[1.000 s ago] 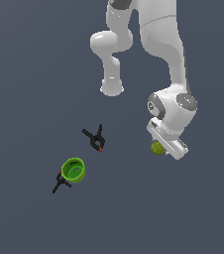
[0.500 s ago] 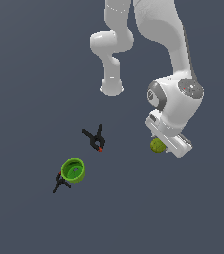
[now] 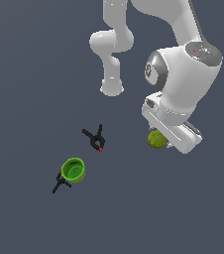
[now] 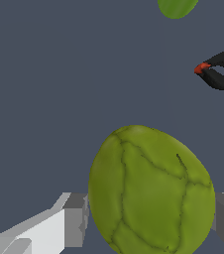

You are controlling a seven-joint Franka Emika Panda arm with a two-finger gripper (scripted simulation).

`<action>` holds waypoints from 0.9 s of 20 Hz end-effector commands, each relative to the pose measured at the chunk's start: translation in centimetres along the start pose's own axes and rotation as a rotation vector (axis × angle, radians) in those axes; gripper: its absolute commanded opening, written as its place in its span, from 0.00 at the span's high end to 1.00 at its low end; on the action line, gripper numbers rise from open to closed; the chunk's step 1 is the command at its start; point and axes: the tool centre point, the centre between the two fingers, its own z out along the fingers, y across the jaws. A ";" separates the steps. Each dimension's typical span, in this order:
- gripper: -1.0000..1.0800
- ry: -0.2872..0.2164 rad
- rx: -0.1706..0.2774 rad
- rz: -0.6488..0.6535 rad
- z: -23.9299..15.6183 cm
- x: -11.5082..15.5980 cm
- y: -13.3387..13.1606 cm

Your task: Pick up a designated object from a clutter of objects.

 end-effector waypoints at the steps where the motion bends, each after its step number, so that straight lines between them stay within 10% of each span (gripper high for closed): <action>1: 1.00 0.000 0.001 -0.001 -2.8 1.3 -0.2; 18: 1.00 0.002 0.000 0.001 -14.3 7.4 -1.8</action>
